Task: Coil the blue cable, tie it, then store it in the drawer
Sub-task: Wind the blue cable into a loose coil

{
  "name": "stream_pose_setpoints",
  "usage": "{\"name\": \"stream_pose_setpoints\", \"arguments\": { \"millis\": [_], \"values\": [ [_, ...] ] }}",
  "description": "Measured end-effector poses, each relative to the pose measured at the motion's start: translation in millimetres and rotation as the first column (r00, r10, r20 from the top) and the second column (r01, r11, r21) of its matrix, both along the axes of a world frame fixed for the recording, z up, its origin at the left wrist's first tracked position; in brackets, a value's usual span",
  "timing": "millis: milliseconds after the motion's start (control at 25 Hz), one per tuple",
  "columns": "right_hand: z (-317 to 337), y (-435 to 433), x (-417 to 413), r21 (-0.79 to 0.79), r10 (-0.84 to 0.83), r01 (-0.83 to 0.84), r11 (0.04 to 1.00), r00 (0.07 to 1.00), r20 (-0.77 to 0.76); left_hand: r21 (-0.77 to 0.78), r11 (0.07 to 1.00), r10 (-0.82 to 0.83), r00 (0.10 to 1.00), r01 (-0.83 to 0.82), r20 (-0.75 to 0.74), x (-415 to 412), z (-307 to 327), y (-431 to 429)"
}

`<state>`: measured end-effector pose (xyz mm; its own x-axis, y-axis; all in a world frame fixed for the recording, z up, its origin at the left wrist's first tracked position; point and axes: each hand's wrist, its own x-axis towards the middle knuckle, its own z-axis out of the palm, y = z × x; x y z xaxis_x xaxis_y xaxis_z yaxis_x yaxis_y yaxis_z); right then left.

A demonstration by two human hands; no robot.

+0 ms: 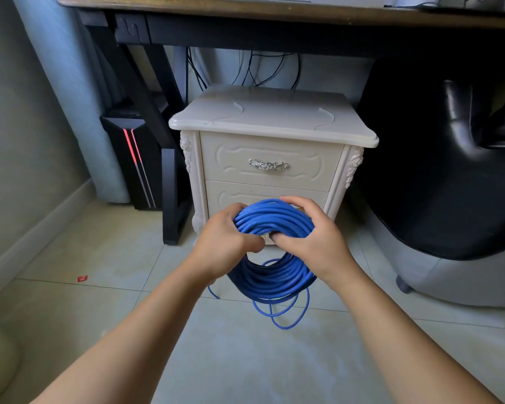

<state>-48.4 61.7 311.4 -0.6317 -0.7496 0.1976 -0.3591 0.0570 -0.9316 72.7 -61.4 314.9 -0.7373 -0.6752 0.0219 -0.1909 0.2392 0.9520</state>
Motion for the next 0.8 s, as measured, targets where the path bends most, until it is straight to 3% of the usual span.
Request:
{"name": "stream_pose_setpoints", "arguments": {
  "millis": [80, 160, 240, 360, 480, 600, 800],
  "values": [
    [-2.9, -0.7, -1.0, -0.114, -0.001, 0.026, 0.993, 0.975, 0.220, 0.171, 0.984, 0.066, 0.995, -0.052, -0.078, -1.6, 1.4, -0.6],
    [-8.3, -3.2, 4.6, -0.197, 0.014, 0.084, 0.977, 0.894, 0.448, 0.359, 0.929, 0.147, 0.979, -0.088, -0.142, -3.5, 1.6, -1.2],
    [-15.9, -6.5, 13.0, -0.198, -0.011, 0.133, 0.971, 0.854, 0.521, 0.489, 0.865, 0.223, 0.959, -0.110, -0.178, -4.2, 0.1, 0.1],
    [-22.2, -8.2, 21.5, -0.169, -0.065, 0.182, 0.969, 0.844, 0.532, 0.543, 0.832, 0.266, 0.942, -0.116, -0.207, -3.7, -4.4, 6.9],
    [-22.2, -5.5, 17.6, -0.130, -0.144, 0.241, 0.962, 0.849, 0.509, 0.532, 0.845, 0.184, 0.963, -0.053, -0.196, -3.7, -7.6, 8.6],
    [-15.8, -4.1, 9.1, -0.092, -0.172, 0.236, 0.967, 0.880, 0.443, 0.439, 0.899, 0.049, 0.994, -0.002, -0.096, -1.1, -4.7, 0.0],
    [-1.1, 0.4, 3.0, 0.031, -0.043, 0.044, 0.999, 0.998, -0.034, -0.002, 0.999, -0.034, 0.999, 0.034, -0.007, 5.7, 3.8, -8.5]
  ]
}}
